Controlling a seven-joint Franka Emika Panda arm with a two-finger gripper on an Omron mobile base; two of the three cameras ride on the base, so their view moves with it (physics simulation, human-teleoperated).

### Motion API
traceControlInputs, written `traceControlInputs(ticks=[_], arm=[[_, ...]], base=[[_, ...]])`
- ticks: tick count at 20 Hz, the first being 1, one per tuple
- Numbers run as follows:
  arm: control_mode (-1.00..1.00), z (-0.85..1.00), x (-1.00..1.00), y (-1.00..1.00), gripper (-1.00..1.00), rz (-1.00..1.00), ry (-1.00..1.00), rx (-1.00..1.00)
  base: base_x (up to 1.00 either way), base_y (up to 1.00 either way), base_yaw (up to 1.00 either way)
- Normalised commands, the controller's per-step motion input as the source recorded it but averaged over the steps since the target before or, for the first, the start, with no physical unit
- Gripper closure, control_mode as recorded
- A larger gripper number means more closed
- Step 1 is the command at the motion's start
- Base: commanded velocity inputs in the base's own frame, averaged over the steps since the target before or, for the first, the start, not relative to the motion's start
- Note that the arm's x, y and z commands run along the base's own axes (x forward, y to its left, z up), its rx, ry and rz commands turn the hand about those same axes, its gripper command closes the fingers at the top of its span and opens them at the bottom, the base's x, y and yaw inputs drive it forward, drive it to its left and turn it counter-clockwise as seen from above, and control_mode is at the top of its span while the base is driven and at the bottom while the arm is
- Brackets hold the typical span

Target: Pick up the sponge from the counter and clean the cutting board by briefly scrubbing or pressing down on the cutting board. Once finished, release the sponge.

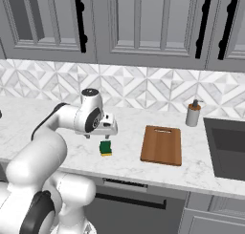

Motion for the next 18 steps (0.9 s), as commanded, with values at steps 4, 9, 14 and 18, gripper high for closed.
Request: traceControlInputs(ticks=[4, 9, 14, 18], arm=[[-1.0, -0.17, 0.06, 0.0, -1.0, 0.02, 0.0, 0.0], [-1.0, -0.17, 0.04, 0.0, -1.0, 0.04, 0.0, -0.04], [-1.0, -0.2, 0.07, 0.0, -1.0, 0.03, 0.0, -0.05], [-1.0, -0.21, 0.19, 0.0, -1.0, 0.02, 0.0, -0.03]], base=[[0.0, 0.0, 0.0], [0.0, 0.0, 0.0], [0.0, 0.0, 0.0], [0.0, 0.0, 0.0]])
